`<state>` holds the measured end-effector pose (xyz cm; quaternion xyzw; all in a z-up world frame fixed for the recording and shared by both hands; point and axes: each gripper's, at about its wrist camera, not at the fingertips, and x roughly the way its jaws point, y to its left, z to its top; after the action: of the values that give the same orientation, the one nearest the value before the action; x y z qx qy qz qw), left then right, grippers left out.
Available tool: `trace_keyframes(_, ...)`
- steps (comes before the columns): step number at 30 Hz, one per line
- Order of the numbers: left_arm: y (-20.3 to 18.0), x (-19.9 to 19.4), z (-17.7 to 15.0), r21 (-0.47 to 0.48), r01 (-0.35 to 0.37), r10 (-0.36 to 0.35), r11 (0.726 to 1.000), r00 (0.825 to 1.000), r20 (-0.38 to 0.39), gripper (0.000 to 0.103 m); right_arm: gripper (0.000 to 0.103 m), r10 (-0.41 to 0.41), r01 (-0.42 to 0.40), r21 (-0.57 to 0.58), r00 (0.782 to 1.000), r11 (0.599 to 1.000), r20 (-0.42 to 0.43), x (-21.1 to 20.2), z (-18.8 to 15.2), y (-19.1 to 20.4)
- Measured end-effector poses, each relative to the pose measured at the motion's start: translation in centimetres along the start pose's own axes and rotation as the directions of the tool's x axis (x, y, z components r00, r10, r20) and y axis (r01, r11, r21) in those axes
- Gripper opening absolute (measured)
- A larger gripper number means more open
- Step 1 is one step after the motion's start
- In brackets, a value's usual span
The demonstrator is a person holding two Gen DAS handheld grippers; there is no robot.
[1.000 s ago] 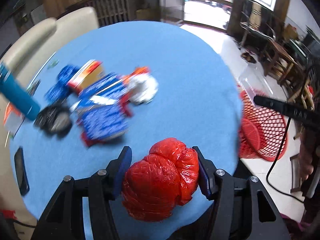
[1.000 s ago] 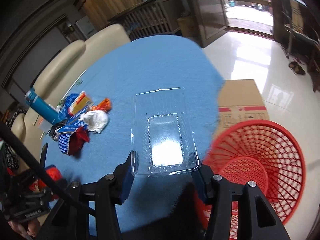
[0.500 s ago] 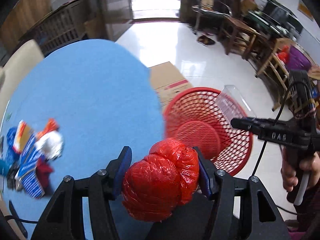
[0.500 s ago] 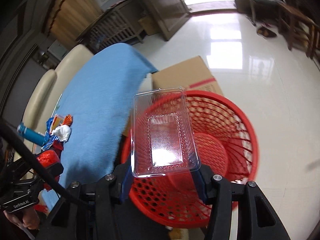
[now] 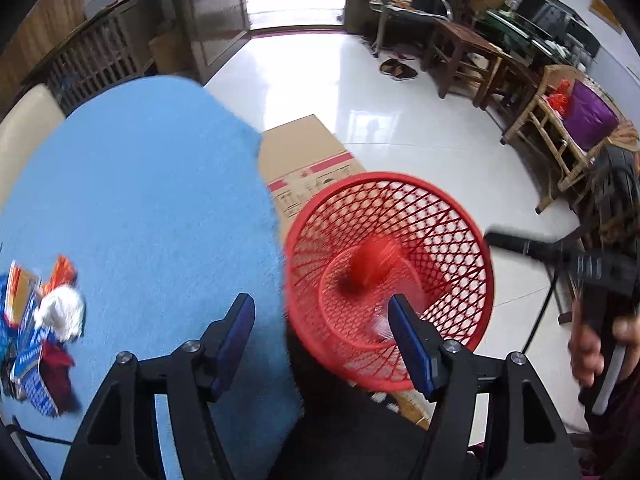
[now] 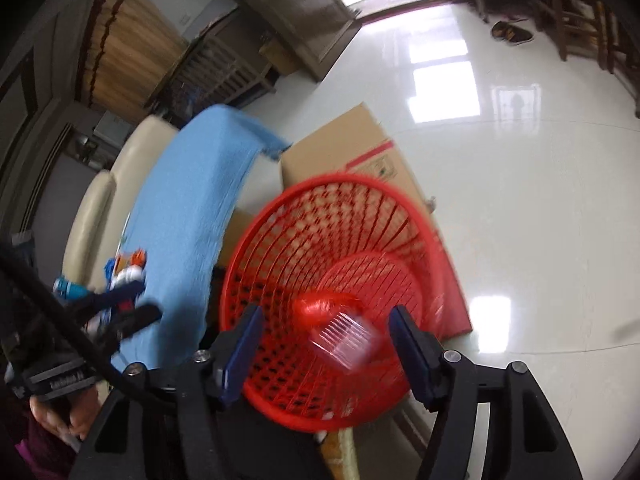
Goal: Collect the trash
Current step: 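Carry both items over the red wastebasket and open both tools to drop them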
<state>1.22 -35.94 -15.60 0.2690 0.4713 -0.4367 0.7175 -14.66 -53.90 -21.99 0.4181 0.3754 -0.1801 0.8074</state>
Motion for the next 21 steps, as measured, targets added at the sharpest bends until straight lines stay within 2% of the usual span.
trace_keyframes(5,3.6,-1.5,-3.1,-0.075,-0.063,0.063,0.995,0.998,-0.001,0.07,0.068,-0.072,0.066,0.094,0.995,0.993,0.067,1.6,2.6,-1.9)
trace_keyframes(9,7.1,-3.8,-6.1,-0.158,-0.116,0.12,0.981,0.993,0.015,0.07,0.068,-0.115,0.104,0.172,0.992,0.979,0.054,4.4,4.6,-3.2)
trace_keyframes(12,9.8,-5.6,-8.0,-0.228,-0.146,0.158,0.963,0.987,0.034,0.07,0.068,-0.145,0.14,0.19,0.989,0.972,0.013,6.2,5.2,-3.5)
trace_keyframes(16,13.5,-7.6,-10.3,-0.323,-0.167,0.194,0.932,0.98,0.053,0.07,0.07,-0.165,0.166,0.143,0.986,0.976,-0.019,7.5,4.5,-2.0)
trace_keyframes(21,17.8,-9.7,-13.8,-0.406,-0.237,0.282,0.883,0.958,0.055,0.07,0.07,-0.183,0.186,0.076,0.982,0.98,-0.047,7.6,2.2,0.2)
